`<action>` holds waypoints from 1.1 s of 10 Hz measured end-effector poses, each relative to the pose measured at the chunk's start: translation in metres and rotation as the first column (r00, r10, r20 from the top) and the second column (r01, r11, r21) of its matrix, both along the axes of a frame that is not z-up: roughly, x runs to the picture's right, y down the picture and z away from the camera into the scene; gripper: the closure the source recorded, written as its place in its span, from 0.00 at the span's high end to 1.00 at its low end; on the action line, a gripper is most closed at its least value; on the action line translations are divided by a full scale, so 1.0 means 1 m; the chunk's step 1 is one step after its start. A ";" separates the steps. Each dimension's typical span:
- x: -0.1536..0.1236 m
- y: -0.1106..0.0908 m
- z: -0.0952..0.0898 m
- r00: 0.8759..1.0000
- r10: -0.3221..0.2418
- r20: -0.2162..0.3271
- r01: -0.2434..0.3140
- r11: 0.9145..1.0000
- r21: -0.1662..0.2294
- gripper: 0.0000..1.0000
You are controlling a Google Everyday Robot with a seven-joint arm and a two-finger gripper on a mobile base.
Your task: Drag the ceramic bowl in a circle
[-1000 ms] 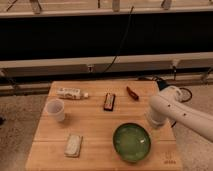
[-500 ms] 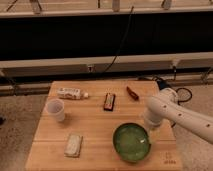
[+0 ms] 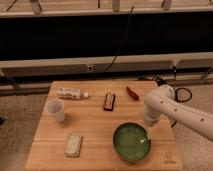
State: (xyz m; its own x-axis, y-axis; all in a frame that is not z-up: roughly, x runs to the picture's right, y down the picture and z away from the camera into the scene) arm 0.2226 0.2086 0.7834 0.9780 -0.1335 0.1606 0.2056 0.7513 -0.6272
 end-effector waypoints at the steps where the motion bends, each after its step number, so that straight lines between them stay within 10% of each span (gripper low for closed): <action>1: -0.002 -0.004 0.004 1.000 -0.008 0.006 0.008 1.000 -0.005 0.56; 5: -0.010 -0.021 0.021 0.999 -0.038 0.033 0.038 0.999 0.000 0.51; 11: -0.010 -0.062 0.059 0.994 -0.094 0.061 0.094 0.996 -0.005 0.01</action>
State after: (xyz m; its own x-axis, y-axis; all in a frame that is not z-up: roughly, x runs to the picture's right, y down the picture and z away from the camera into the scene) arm 0.2128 0.1462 0.8426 0.9496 -0.2229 0.2203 0.3127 0.7219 -0.6174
